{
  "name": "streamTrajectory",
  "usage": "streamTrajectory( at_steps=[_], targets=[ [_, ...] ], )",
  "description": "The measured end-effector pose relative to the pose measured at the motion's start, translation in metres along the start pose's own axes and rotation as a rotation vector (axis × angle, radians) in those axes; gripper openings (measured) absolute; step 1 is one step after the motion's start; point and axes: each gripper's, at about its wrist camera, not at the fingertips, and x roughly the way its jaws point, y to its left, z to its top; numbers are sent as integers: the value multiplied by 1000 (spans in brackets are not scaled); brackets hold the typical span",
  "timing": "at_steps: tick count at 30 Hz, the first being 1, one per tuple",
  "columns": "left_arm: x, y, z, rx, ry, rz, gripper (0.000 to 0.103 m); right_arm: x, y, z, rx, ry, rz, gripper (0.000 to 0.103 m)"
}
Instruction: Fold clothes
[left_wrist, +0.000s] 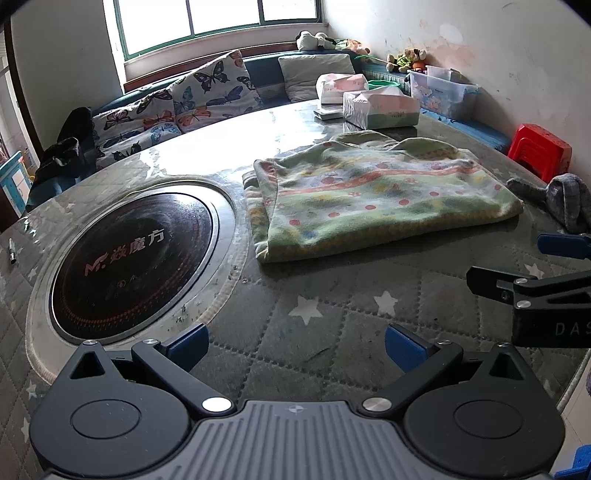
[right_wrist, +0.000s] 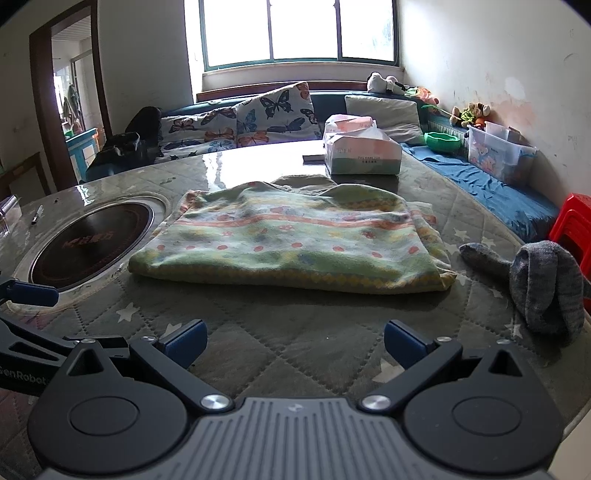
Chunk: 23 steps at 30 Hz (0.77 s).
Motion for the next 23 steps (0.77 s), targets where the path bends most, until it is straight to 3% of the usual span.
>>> streamTrajectory(
  at_steps=[23],
  targets=[
    [27,9,21,-1,32,-27,103,32,-9,13,34,52,-7,103]
  ],
)
